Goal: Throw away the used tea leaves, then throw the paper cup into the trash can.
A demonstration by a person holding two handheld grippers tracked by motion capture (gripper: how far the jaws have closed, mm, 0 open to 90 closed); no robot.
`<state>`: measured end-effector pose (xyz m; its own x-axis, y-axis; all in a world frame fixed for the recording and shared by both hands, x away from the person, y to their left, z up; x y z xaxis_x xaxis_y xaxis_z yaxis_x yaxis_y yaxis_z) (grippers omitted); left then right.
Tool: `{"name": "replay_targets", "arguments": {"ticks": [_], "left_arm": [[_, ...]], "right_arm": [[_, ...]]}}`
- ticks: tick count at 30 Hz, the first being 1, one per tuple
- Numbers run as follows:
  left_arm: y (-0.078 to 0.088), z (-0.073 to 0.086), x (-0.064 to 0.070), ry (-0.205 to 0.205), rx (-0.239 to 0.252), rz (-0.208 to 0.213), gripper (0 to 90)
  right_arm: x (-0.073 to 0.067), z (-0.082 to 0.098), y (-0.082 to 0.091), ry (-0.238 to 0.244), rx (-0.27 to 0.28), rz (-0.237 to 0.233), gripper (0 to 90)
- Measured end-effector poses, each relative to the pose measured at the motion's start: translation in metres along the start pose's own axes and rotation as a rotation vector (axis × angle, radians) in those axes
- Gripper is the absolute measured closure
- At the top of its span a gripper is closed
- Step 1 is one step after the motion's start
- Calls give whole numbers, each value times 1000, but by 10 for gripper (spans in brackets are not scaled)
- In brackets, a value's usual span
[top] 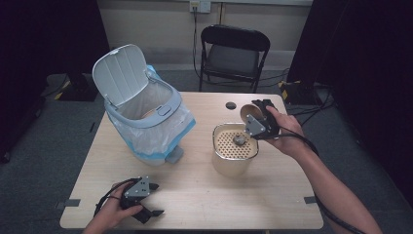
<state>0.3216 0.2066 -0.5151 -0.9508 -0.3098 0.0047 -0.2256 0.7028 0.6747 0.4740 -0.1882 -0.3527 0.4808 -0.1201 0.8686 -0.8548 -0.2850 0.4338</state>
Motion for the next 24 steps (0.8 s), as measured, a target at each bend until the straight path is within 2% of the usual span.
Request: {"name": "replay_targets", "arguments": {"ticks": [4,5,8,13,18,24], "left_arm": [[0,0,0,0,-1,2,111],[0,0,0,0,-2,2,110],[0,0,0,0,-1,2,110],[0,0,0,1,-1,2,110],[0,0,0,1,1,4,109],[0,0,0,1,0,3,109]], "right_arm": [[5,5,-2,-204,32,-125,287],[7,6,-2,-235,37,-149,286],[11,10,-4,-373,38,-245,285],[16,16,-6,-514,42,-338,282],[17,20,-9,-559,27,-373,280],[22,24,-9,-616,45,-400,279]]}}
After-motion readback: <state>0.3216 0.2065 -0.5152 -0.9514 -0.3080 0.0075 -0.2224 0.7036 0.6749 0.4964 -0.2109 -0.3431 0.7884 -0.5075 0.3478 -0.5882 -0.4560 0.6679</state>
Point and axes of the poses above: each handheld gripper's, and its own axes: y roughly backward along the jaws, z roughly out of its underside, x roughly to its right, the point moved 2 cm from there along -y, roughly forward along the jaws, and after that the axes turned 1 degree about -y, right-handed, at the moved point
